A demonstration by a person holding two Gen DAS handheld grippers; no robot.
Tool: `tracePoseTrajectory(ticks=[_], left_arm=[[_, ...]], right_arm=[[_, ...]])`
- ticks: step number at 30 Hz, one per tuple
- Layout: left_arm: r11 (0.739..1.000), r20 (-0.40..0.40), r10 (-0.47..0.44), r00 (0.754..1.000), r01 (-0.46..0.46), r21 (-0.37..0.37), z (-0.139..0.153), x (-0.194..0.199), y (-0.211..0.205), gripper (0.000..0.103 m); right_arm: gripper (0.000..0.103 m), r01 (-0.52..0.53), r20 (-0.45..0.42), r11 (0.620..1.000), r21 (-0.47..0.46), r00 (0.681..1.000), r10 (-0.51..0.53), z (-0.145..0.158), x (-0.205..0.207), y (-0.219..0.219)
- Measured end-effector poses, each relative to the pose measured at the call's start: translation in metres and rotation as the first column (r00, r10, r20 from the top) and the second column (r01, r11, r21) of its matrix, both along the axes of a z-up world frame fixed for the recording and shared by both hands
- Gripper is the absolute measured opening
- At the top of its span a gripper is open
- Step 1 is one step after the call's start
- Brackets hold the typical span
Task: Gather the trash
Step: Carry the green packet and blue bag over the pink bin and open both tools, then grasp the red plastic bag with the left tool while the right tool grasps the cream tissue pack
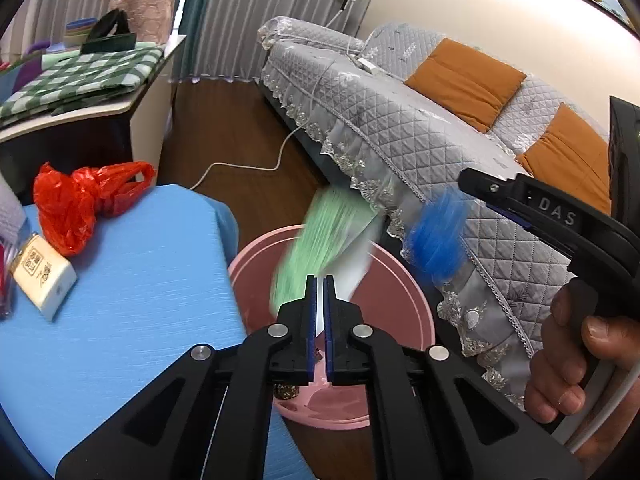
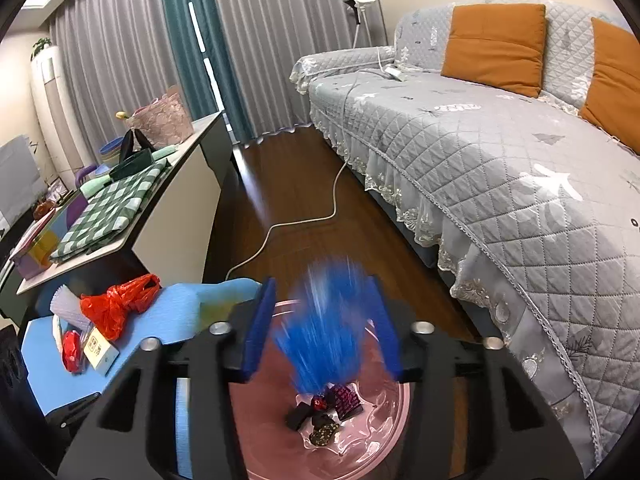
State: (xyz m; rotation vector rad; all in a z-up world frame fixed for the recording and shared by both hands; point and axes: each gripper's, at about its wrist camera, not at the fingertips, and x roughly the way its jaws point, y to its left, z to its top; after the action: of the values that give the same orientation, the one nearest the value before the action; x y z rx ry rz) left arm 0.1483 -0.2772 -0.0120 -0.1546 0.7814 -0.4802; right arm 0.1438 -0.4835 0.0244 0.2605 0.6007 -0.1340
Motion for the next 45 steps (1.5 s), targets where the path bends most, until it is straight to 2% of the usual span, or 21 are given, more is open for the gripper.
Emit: tracePoseTrajectory(ticks=[13,29,37,45], left_arm=[[0.998,0.008,0.06,0.998,-0.059,-0.008,0.009,-0.024,0.038,0.004],[0.981,0.024,0.195,0.981,-0.194,-0.026,0.015,-0.06,0.13,0.004],[0.954,0.023,0.297,0.954,-0.296,-0.058,0.015,-0.06,0.188,0.004],[0.919,-0.003,0.39,0.921,-0.39,-0.057,-0.002,-0.05,0.235,0.004]], right_arm=[[0.049,-0.026,0.03,0.999,-0.029,0.999,0.027,0.011,-0.007,0.018],[0.049,-0.129,0.07,0.989,-0.074,0.989,0.134,0.026,-0.026,0.086],[0.049,-0.216,0.072,0.969,-0.119,0.972,0.226,0.023,-0.022,0.134],[0.049,-0.285,0.045,0.949,-0.132,0.955,0.293,0.012,-0.005,0.17]])
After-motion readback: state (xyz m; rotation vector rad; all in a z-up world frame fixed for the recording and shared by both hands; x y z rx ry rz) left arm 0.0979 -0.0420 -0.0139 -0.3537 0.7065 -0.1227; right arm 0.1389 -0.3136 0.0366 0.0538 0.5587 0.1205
